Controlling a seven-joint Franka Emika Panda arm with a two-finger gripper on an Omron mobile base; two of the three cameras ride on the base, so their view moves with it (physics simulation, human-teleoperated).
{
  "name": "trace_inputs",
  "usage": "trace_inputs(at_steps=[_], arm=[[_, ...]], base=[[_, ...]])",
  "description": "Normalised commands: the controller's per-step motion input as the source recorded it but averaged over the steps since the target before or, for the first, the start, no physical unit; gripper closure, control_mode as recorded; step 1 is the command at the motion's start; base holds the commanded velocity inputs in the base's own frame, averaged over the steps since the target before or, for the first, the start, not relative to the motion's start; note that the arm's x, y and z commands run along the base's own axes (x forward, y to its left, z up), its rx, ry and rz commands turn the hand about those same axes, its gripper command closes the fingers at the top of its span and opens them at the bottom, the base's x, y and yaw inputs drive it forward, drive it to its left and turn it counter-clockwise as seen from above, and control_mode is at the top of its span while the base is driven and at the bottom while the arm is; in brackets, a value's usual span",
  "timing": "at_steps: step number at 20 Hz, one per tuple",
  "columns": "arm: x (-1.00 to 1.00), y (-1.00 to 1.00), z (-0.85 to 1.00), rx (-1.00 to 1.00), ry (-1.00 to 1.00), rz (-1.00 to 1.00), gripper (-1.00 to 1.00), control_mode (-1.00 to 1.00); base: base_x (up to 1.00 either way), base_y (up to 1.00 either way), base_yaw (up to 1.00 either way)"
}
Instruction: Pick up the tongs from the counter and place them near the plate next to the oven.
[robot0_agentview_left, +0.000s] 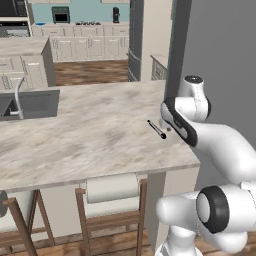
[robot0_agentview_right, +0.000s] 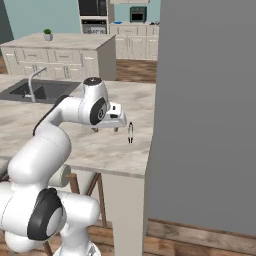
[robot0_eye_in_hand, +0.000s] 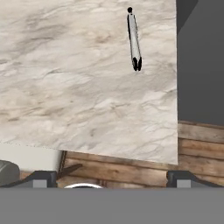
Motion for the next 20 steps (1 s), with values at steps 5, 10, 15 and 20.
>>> trace_inputs(at_steps=[5, 10, 15, 20], arm=[[0.3, -0.09, -0.24, 0.0, 0.0, 0.03, -1.0, -1.0], [0.26, 0.0, -0.2, 0.0, 0.01, -0.02, -1.0, -1.0], [0.31, -0.05, -0.21, 0.0, 0.03, -0.07, -1.0, -1.0], [0.31, -0.19, -0.23, 0.0, 0.04, -0.1, -1.0, -1.0]], base=[[0.0, 0.0, 0.0], [0.0, 0.0, 0.0], [0.0, 0.0, 0.0], [0.0, 0.0, 0.0]])
